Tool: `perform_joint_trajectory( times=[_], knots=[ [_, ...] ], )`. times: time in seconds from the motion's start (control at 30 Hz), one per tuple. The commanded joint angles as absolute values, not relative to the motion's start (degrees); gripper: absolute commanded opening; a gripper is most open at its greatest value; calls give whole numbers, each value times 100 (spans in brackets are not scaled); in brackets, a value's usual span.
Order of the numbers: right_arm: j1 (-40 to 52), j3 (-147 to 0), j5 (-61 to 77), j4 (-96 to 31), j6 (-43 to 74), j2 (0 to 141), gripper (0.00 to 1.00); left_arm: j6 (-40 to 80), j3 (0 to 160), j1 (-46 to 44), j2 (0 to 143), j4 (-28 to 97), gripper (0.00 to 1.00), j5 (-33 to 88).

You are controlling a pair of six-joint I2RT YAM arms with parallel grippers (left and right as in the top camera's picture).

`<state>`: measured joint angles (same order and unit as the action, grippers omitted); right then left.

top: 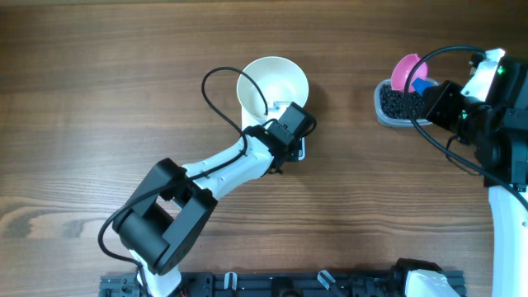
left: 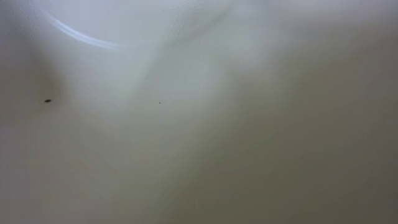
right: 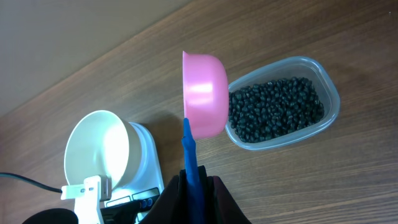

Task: Scoop item into bowl and weigh 150g on scale

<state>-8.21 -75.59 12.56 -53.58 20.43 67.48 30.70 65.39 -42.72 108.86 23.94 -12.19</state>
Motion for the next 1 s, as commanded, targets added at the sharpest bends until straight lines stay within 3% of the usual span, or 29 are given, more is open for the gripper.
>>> perform_joint_trajectory(
  times=[0.0,0.97],
  knots=[
    [-849,-7730,1160,-5339,1951,6698,4,3087,6364,-4254,11365,2477,4,-873],
    [-849,-7730,1160,-5360,1951,6698,4,3083,6383,-4248,11360,2615,4,-819]
  ],
)
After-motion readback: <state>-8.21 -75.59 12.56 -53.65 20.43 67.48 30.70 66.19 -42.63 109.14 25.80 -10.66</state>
